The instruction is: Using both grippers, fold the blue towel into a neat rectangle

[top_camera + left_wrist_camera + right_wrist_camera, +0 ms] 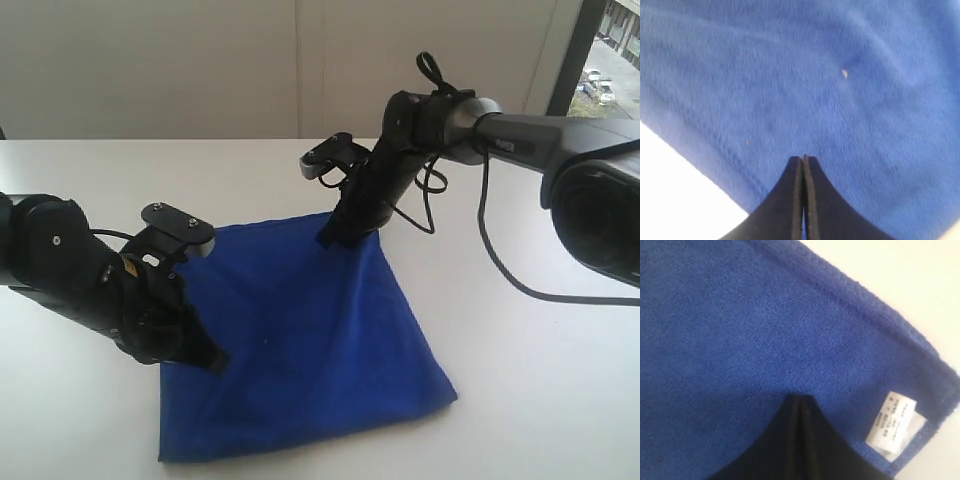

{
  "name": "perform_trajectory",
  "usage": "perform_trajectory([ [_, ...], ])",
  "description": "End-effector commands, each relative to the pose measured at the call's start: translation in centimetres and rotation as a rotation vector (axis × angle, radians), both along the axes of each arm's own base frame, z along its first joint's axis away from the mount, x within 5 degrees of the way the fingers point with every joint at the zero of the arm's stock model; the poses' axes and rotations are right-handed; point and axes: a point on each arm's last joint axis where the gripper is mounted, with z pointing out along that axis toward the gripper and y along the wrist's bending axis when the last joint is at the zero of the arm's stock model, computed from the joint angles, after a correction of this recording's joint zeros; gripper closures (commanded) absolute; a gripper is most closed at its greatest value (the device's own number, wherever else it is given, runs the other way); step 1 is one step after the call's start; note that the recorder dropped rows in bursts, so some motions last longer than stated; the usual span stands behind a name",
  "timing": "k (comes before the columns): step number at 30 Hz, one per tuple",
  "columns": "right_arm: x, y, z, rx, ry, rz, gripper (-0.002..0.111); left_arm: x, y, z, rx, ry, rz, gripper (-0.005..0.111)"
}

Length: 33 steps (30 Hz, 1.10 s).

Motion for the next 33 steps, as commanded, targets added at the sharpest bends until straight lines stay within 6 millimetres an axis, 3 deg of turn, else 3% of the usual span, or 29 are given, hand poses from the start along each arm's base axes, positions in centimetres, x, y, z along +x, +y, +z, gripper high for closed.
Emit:
perform_trajectory([
  [1,-0.4,-2.1,-1.9,-0.178,0.076,-0.026,0.108,-0.4,-0.1,0.1,-0.002,0.008,-0.005,0.107],
  [6,-0.5,-3.4,-1.9,-0.312,0.086,-0.079,0.108,-0.3,-0.1,0.1,0.005,-0.001,-0.023,0.107],
  [10,0.1,-3.1,-1.0,-0.282,0.012,-0.065,0.108,-0.3,-0.1,0.1,0.004,-0.009,-0.025,0.107],
  [13,0.4,-2.4,1.4,-0.195,-0.075,-0.079,0.108,-0.2,-0.1,0.2,-0.002,-0.025,-0.021,0.107],
  [18,-1.1,-2.1,7.9,-0.108,-0.095,-0.106,0.108,0.1,-0.2,0.3,-0.012,-0.054,-0.013,0.107],
  [20,-2.6,-2.4,9.8,-0.116,-0.060,-0.082,0.108,0.1,-0.2,0.4,-0.016,-0.052,-0.007,0.107],
  [25,-7.4,-3.3,10.9,-0.125,0.044,-0.088,0.108,-0.2,-0.1,0.2,-0.004,-0.015,-0.014,0.107],
  [30,-14.7,-3.8,8.7,-0.074,0.053,-0.080,0.108,-0.2,-0.1,0.2,-0.003,-0.014,-0.015,0.107],
  [33,-17.3,-3.3,7.7,-0.001,0.004,-0.103,0.108,0.1,-0.2,-0.1,-0.006,-0.022,-0.005,0.107],
])
